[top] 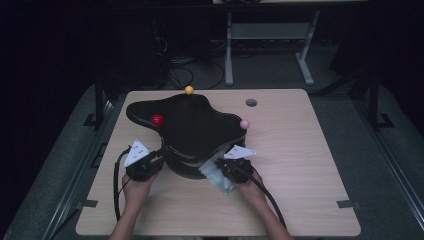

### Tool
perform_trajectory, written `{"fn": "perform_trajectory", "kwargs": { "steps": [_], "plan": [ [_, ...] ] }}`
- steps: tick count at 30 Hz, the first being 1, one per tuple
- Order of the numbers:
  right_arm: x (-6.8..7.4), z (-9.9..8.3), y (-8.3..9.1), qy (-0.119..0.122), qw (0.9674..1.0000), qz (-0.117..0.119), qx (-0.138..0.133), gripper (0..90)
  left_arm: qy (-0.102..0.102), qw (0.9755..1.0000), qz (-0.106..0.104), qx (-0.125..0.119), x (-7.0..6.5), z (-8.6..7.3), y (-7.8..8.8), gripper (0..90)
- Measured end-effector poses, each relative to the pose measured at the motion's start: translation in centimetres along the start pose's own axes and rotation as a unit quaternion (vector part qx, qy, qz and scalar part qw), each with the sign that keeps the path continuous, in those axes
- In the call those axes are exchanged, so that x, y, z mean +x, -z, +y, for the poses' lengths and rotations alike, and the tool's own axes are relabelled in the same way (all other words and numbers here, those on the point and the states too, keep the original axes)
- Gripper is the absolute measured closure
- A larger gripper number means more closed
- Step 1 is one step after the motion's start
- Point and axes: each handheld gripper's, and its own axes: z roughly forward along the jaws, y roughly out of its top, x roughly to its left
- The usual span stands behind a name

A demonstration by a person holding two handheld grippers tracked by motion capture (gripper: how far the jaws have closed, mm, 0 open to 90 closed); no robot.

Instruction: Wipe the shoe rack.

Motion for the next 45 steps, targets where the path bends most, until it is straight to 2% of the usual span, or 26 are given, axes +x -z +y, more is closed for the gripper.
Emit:
{"fn": "perform_trajectory", "kwargs": {
  "steps": [3, 4, 6, 9, 11, 13, 15, 19, 21, 23, 25, 26, 28, 30, 31, 32, 33, 34, 36, 37, 39, 40, 41, 42, 43, 45],
  "plan": [
    [1.1, 0.0, -0.1, 0.034, 0.9994, 0.001, 0.003, 81.7, 0.005, 1.0000, -0.002, 0.001, 0.3, 0.0, 0.1, 75.7],
    [0.8, 0.1, -0.1, 0.031, 0.9995, 0.003, 0.003, 81.7, 0.002, 1.0000, 0.003, 0.003, 0.3, 0.1, 0.1, 75.7],
    [-0.3, 0.0, 0.1, 0.025, 0.9991, -0.036, 0.002, 81.7, 0.006, 1.0000, 0.003, 0.002, 0.3, 0.1, 0.0, 75.7],
    [-2.5, -0.3, 0.5, -0.008, 0.9978, -0.066, -0.006, 81.5, 0.007, 1.0000, 0.003, 0.001, 0.3, 0.0, 0.0, 75.7],
    [-2.8, -0.4, 0.6, -0.026, 0.9979, -0.058, -0.012, 80.3, 0.009, 1.0000, 0.003, 0.000, 0.4, 0.0, 0.0, 75.7],
    [-2.1, -0.3, 0.4, -0.003, 0.9991, -0.040, -0.010, 80.7, 0.009, 1.0000, 0.003, 0.000, 0.5, 0.0, 0.0, 75.7],
    [-2.2, -0.2, 0.3, 0.015, 0.9990, -0.041, -0.006, 81.4, 0.009, 1.0000, 0.002, 0.000, 0.5, 0.0, 0.0, 75.7],
    [-4.8, 0.1, 0.5, -0.030, 0.9972, -0.068, 0.000, 81.4, 0.010, 0.9999, 0.002, 0.000, 0.5, 0.0, 0.0, 75.7],
    [-4.9, 0.0, 0.6, -0.043, 0.9970, -0.065, -0.005, 80.3, 0.011, 0.9999, 0.001, -0.001, 0.5, 0.0, 0.0, 75.7],
    [-4.1, 0.0, 0.4, -0.020, 0.9985, -0.051, -0.003, 80.5, 0.011, 0.9999, 0.000, -0.001, 0.6, 0.0, 0.0, 75.7],
    [-3.7, 0.2, 0.4, 0.005, 0.9987, -0.050, 0.004, 81.4, 0.011, 0.9999, -0.001, 0.000, 0.6, 0.0, 0.0, 75.7],
    [-4.0, 0.2, 0.4, -0.001, 0.9989, -0.047, 0.002, 81.4, 0.011, 0.9999, -0.001, 0.000, 0.6, 0.0, 0.0, 75.7],
    [-5.3, 0.0, 0.6, -0.015, 0.9970, -0.076, -0.001, 80.6, 0.011, 0.9999, -0.004, 0.000, 0.5, 0.0, 0.0, 75.7],
    [-6.3, -0.2, 0.9, -0.052, 0.9957, -0.076, -0.011, 79.4, 0.008, 1.0000, -0.003, -0.001, 0.4, 0.0, -0.1, 75.7],
    [-6.0, -0.2, 0.9, -0.053, 0.9953, -0.080, -0.011, 79.2, 0.009, 1.0000, -0.003, -0.001, 0.4, 0.0, -0.1, 75.7],
    [-5.5, -0.2, 0.8, -0.042, 0.9954, -0.085, -0.006, 79.4, 0.010, 0.9999, -0.006, -0.001, 0.4, 0.0, -0.1, 75.7],
    [-5.0, -0.1, 0.7, -0.037, 0.9964, -0.076, -0.006, 80.2, 0.010, 0.9999, -0.005, -0.001, 0.4, 0.0, -0.1, 75.7],
    [-4.6, -0.1, 0.6, -0.034, 0.9979, -0.056, -0.005, 80.3, 0.008, 1.0000, -0.003, -0.001, 0.4, 0.0, -0.1, 75.7],
    [-4.3, 0.1, 0.5, -0.015, 0.9984, -0.054, -0.002, 80.9, 0.008, 1.0000, -0.004, 0.001, 0.4, 0.0, -0.1, 75.7],
    [-4.6, 0.0, 0.6, -0.017, 0.9984, -0.054, -0.004, 80.8, 0.008, 1.0000, -0.004, 0.000, 0.4, 0.0, -0.1, 75.7],
    [-5.5, -0.1, 0.9, -0.033, 0.9961, -0.082, -0.005, 80.9, 0.008, 1.0000, -0.004, 0.000, 0.4, 0.0, -0.1, 75.7],
    [-5.9, -0.2, 1.0, -0.045, 0.9959, -0.077, -0.008, 80.6, 0.008, 1.0000, -0.003, 0.000, 0.3, 0.0, -0.1, 75.7],
    [-5.7, -0.3, 1.0, -0.049, 0.9957, -0.078, -0.007, 80.1, 0.008, 1.0000, -0.003, 0.000, 0.3, 0.0, -0.1, 75.7],
    [-5.4, -0.2, 0.9, -0.042, 0.9957, -0.082, -0.005, 80.2, 0.009, 1.0000, -0.003, -0.001, 0.3, 0.0, -0.1, 75.7],
    [-4.9, -0.2, 0.9, -0.035, 0.9962, -0.080, -0.003, 80.3, 0.008, 1.0000, -0.003, -0.001, 0.3, 0.0, -0.1, 75.7],
    [-3.8, -0.1, 0.5, -0.031, 0.9986, -0.043, -0.005, 80.2, 0.009, 1.0000, -0.004, -0.001, 0.3, 0.0, -0.1, 75.7]
  ]
}}
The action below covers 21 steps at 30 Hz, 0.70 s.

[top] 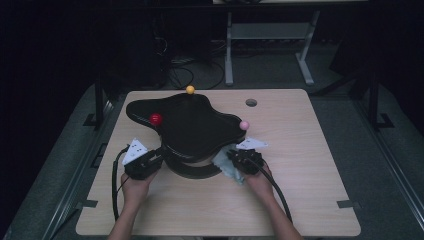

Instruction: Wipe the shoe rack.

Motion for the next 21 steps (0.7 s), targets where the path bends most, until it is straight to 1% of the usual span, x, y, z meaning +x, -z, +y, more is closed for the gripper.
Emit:
{"fn": "perform_trajectory", "kwargs": {
  "steps": [1, 2, 3, 4, 5, 6, 7, 8, 9, 11, 13, 14, 15, 16, 17, 18, 19, 20, 21],
  "plan": [
    [0.6, 0.0, -0.1, 0.015, 0.9999, 0.007, 0.000, 80.2, 0.000, 1.0000, -0.001, 0.000, 0.0, 0.0, 0.0, 75.7],
    [0.9, 0.1, -0.2, 0.025, 0.9997, 0.003, 0.002, 80.4, 0.000, 1.0000, 0.000, 0.000, 0.0, 0.0, 0.0, 75.7],
    [0.7, 0.2, -0.2, 0.027, 0.9996, 0.006, 0.004, 80.6, 0.001, 1.0000, -0.001, 0.000, 0.0, 0.0, 0.0, 75.7],
    [0.2, 0.2, -0.2, 0.020, 0.9998, 0.004, 0.002, 80.8, 0.001, 1.0000, -0.002, 0.000, -0.1, 0.0, 0.0, 75.7],
    [-0.3, 0.2, -0.1, 0.014, 0.9999, -0.009, 0.001, 80.9, -0.001, 1.0000, -0.004, 0.000, -0.1, 0.0, -0.1, 75.7],
    [-0.7, 0.2, 0.0, 0.003, 0.9998, -0.018, 0.001, 80.9, -0.003, 1.0000, -0.005, 0.001, -0.2, 0.0, -0.1, 75.7],
    [-1.0, 0.1, 0.0, -0.009, 0.9998, -0.017, 0.000, 80.5, -0.003, 1.0000, -0.002, 0.000, -0.3, 0.0, -0.1, 75.7],
    [-0.7, 0.1, 0.0, -0.009, 0.9997, -0.021, 0.001, 80.1, -0.003, 1.0000, -0.004, 0.001, -0.2, 0.0, -0.1, 75.7],
    [-0.2, 0.1, 0.0, -0.001, 0.9998, -0.018, 0.002, 80.1, -0.002, 1.0000, -0.005, 0.001, -0.2, 0.0, -0.1, 75.7],
    [1.0, 0.1, -0.4, 0.007, 0.9998, 0.019, 0.000, 79.8, -0.004, 1.0000, -0.005, 0.001, -0.2, 0.1, -0.1, 75.7],
    [2.2, 0.3, -0.6, 0.029, 0.9990, 0.033, 0.003, 79.8, -0.003, 1.0000, -0.006, 0.002, -0.2, 0.1, -0.1, 75.7],
    [2.3, 0.4, -0.6, 0.039, 0.9988, 0.029, 0.008, 80.2, -0.003, 1.0000, -0.006, 0.002, -0.2, 0.1, -0.1, 75.7],
    [2.0, 0.5, -0.6, 0.035, 0.9989, 0.030, 0.008, 80.5, -0.004, 1.0000, -0.006, 0.003, -0.2, 0.1, -0.1, 75.7],
    [1.5, 0.5, -0.6, 0.026, 0.9994, 0.023, 0.007, 80.6, -0.004, 1.0000, -0.006, 0.003, -0.2, 0.1, -0.1, 75.7],
    [1.1, 0.4, -0.5, 0.020, 0.9997, 0.010, 0.005, 80.7, -0.004, 1.0000, -0.006, 0.002, -0.3, 0.1, -0.1, 75.7],
    [0.8, 0.4, -0.5, 0.013, 0.9999, 0.005, 0.005, 80.5, -0.005, 1.0000, -0.006, 0.002, -0.4, 0.1, -0.2, 75.7],
    [0.8, 0.4, -0.5, 0.008, 0.9999, 0.007, 0.005, 79.9, -0.004, 1.0000, -0.006, 0.002, -0.3, 0.1, -0.2, 75.7],
    [1.0, 0.3, -0.5, 0.008, 0.9999, 0.013, 0.003, 79.5, -0.003, 1.0000, -0.007, 0.002, -0.3, 0.1, -0.2, 75.7],
    [1.3, 0.3, -0.6, 0.009, 0.9996, 0.026, 0.001, 79.4, -0.003, 1.0000, -0.007, 0.001, -0.3, 0.1, -0.2, 75.7]
  ]
}}
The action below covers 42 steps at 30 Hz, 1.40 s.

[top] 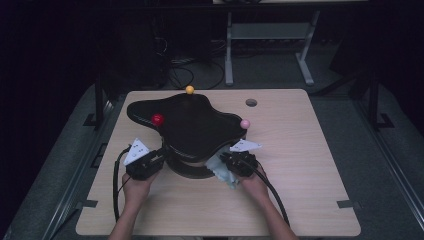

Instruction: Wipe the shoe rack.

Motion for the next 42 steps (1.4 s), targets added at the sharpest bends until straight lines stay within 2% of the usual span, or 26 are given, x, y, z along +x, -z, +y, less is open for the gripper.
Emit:
{"fn": "perform_trajectory", "kwargs": {
  "steps": [1, 3, 4, 6, 9, 11, 17, 20, 24, 29, 31, 33, 35, 37, 39, 42],
  "plan": [
    [0.4, -0.1, -0.1, 0.003, 0.9999, 0.013, -0.002, 79.3, -0.001, 1.0000, 0.000, 0.000, 0.0, 0.0, 0.0, 75.7],
    [1.0, -0.1, -0.2, 0.022, 0.9997, 0.012, -0.003, 79.9, 0.000, 1.0000, -0.002, 0.000, 0.1, 0.0, 0.0, 75.7],
    [0.7, -0.1, -0.2, 0.023, 0.9996, 0.016, -0.002, 80.4, -0.001, 1.0000, -0.001, 0.000, 0.0, 0.0, 0.0, 75.7],
    [0.2, 0.0, -0.1, 0.009, 0.9997, 0.023, -0.002, 80.5, -0.001, 1.0000, -0.001, 0.001, 0.0, 0.0, 0.0, 75.7],
    [0.5, 0.0, -0.1, 0.019, 0.9997, 0.015, 0.002, 79.0, -0.001, 1.0000, -0.002, 0.000, 0.1, 0.0, 0.0, 75.7],
    [0.7, 0.2, -0.1, 0.034, 0.9994, 0.007, 0.007, 79.2, -0.001, 1.0000, -0.002, 0.000, 0.0, 0.0, 0.0, 75.7],
    [0.5, 0.1, -0.1, 0.023, 0.9996, 0.015, 0.005, 76.3, -0.001, 1.0000, -0.003, 0.000, 0.1, 0.0, 0.0, 75.6],
    [1.0, 0.2, -0.1, 0.046, 0.9989, 0.004, 0.009, 76.0, -0.001, 1.0000, -0.003, 0.000, 0.1, 0.0, 0.0, 75.7],
    [1.1, 0.1, -0.1, 0.038, 0.9992, -0.007, 0.007, 78.1, -0.001, 1.0000, -0.002, 0.001, 0.1, 0.0, 0.0, 75.7],
    [0.7, 0.2, -0.1, 0.029, 0.9995, 0.002, 0.010, 80.4, -0.001, 1.0000, -0.003, 0.000, 0.1, 0.0, 0.0, 75.7],
    [0.4, 0.2, 0.1, 0.028, 0.9993, -0.023, 0.011, 81.4, 0.000, 1.0000, -0.003, 0.000, 0.1, 0.0, 0.0, 75.7],
    [0.1, 0.0, 0.1, 0.012, 0.9993, -0.034, 0.004, 81.6, 0.001, 1.0000, -0.003, 0.000, 0.1, 0.0, 0.0, 75.7],
    [0.6, -0.1, 0.1, 0.011, 0.9987, -0.049, 0.000, 82.2, 0.001, 1.0000, -0.002, -0.001, 0.1, 0.0, -0.1, 75.7],
    [1.4, -0.1, -0.1, 0.006, 0.9991, -0.042, -0.005, 82.7, 0.001, 1.0000, -0.003, 0.000, 0.2, 0.0, -0.1, 75.7],
    [2.4, -0.2, -0.3, 0.015, 0.9991, -0.039, -0.007, 82.8, 0.001, 1.0000, -0.004, 0.000, 0.2, 0.0, -0.1, 75.7],
    [1.9, -0.2, -0.1, 0.017, 0.9994, -0.031, -0.002, 82.8, 0.000, 1.0000, -0.004, 0.000, 0.1, 0.0, -0.1, 75.7]
  ]
}}
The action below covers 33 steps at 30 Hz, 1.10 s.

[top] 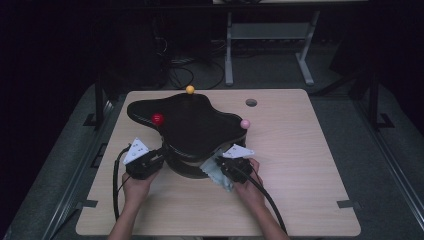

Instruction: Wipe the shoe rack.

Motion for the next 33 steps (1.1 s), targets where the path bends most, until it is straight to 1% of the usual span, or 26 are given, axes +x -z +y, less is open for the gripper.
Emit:
{"fn": "perform_trajectory", "kwargs": {
  "steps": [2, 4, 5, 7, 8, 9, 10, 11, 12, 13, 15, 17, 18, 19, 20, 22, 23, 24, 25, 26, 27, 29, 30, 31, 32, 33],
  "plan": [
    [-0.5, 0.1, 0.1, -0.002, 0.9997, -0.023, 0.006, 82.9, 0.000, 1.0000, 0.000, 0.000, -0.1, 0.0, -0.1, 75.7],
    [-0.5, 0.1, 0.2, -0.007, 0.9996, -0.025, 0.005, 82.8, -0.001, 1.0000, -0.001, 0.000, 0.0, 0.0, -0.1, 75.7],
    [-0.2, 0.0, 0.1, -0.002, 0.9996, -0.027, 0.005, 82.5, -0.001, 1.0000, -0.001, 0.000, 0.0, 0.0, -0.1, 75.8],
    [0.5, -0.1, 0.0, 0.010, 0.9997, -0.021, -0.001, 82.4, -0.001, 1.0000, 0.000, 0.000, 0.0, 0.0, -0.1, 75.7],
    [0.6, -0.1, 0.0, 0.015, 0.9996, -0.023, -0.001, 82.7, 0.000, 1.0000, -0.001, 0.000, 0.0, 0.0, -0.1, 75.7],
    [0.4, 0.0, 0.1, 0.012, 0.9998, -0.017, 0.003, 82.8, -0.001, 1.0000, 0.000, 0.000, 0.0, 0.0, -0.1, 75.7],
    [0.0, 0.1, 0.2, 0.002, 0.9998, -0.018, 0.010, 83.0, 0.000, 1.0000, -0.001, 0.000, -0.1, 0.0, -0.1, 75.7],
    [-0.2, 0.1, 0.2, -0.001, 0.9995, -0.031, 0.010, 83.2, 0.000, 1.0000, -0.001, 0.000, -0.1, 0.1, -0.1, 75.7],
    [-0.6, 0.1, 0.2, -0.002, 0.9994, -0.033, 0.010, 83.3, -0.001, 1.0000, -0.001, 0.001, -0.2, 0.1, -0.2, 75.7],
    [-0.8, 0.1, 0.2, -0.011, 0.9994, -0.032, 0.010, 83.4, -0.002, 1.0000, 0.000, 0.001, -0.2, 0.1, -0.2, 75.8],
    [0.1, 0.1, 0.2, -0.005, 0.9989, -0.045, 0.007, 83.4, -0.001, 1.0000, -0.001, 0.001, -0.1, 0.1, -0.2, 75.7],
    [1.0, 0.0, 0.1, 0.000, 0.9998, -0.021, 0.005, 83.4, -0.003, 1.0000, -0.002, 0.001, -0.1, 0.1, -0.2, 75.8],
    [1.5, 0.1, 0.0, 0.010, 0.9998, -0.019, 0.006, 83.4, -0.002, 1.0000, -0.003, 0.001, -0.1, 0.1, -0.2, 75.8],
    [1.6, 0.1, -0.1, 0.022, 0.9994, -0.024, 0.009, 83.5, -0.002, 1.0000, -0.003, 0.001, -0.1, 0.1, -0.2, 75.8],
    [1.3, 0.1, 0.0, 0.015, 0.9997, -0.015, 0.008, 83.5, -0.002, 1.0000, -0.003, 0.001, -0.1, 0.1, -0.2, 75.7],
    [0.1, 0.1, 0.1, 0.000, 0.9994, -0.033, 0.005, 83.5, -0.002, 1.0000, -0.004, 0.001, -0.1, 0.1, -0.2, 75.8],
    [-0.7, 0.0, 0.3, -0.014, 0.9990, -0.043, 0.005, 83.5, -0.002, 1.0000, -0.004, 0.000, -0.1, 0.1, -0.2, 75.8],
    [-1.2, 0.0, 0.4, -0.029, 0.9985, -0.046, 0.007, 83.4, -0.002, 1.0000, -0.003, 0.000, -0.2, 0.1, -0.3, 75.8],
    [-1.3, -0.1, 0.5, -0.033, 0.9984, -0.045, 0.007, 83.3, -0.002, 1.0000, -0.002, 0.000, -0.2, 0.1, -0.3, 75.8],
    [-1.0, -0.1, 0.5, -0.029, 0.9984, -0.048, 0.008, 83.3, -0.002, 1.0000, -0.002, -0.001, -0.1, 0.1, -0.3, 75.7],
    [-0.6, -0.1, 0.4, -0.020, 0.9989, -0.042, 0.007, 83.3, -0.002, 1.0000, -0.003, -0.001, -0.1, 0.1, -0.3, 75.7],
    [0.7, -0.1, 0.2, -0.009, 0.9999, -0.010, 0.002, 83.3, -0.001, 1.0000, -0.003, -0.002, -0.1, 0.1, -0.3, 75.7],
    [1.2, -0.1, 0.1, -0.003, 1.0000, -0.009, 0.003, 83.4, -0.002, 1.0000, -0.003, -0.001, -0.1, 0.1, -0.3, 75.8],
    [1.2, 0.0, 0.1, 0.003, 0.9999, -0.010, 0.004, 83.4, -0.002, 1.0000, -0.002, -0.001, -0.1, 0.1, -0.3, 75.8],
    [0.8, 0.0, 0.2, -0.003, 1.0000, -0.009, 0.003, 83.4, -0.002, 1.0000, -0.002, -0.001, -0.1, 0.1, -0.3, 75.8],
    [0.3, 0.0, 0.3, -0.007, 0.9998, -0.020, 0.004, 83.4, -0.001, 1.0000, -0.003, -0.001, -0.1, 0.1, -0.3, 75.8]
  ]
}}
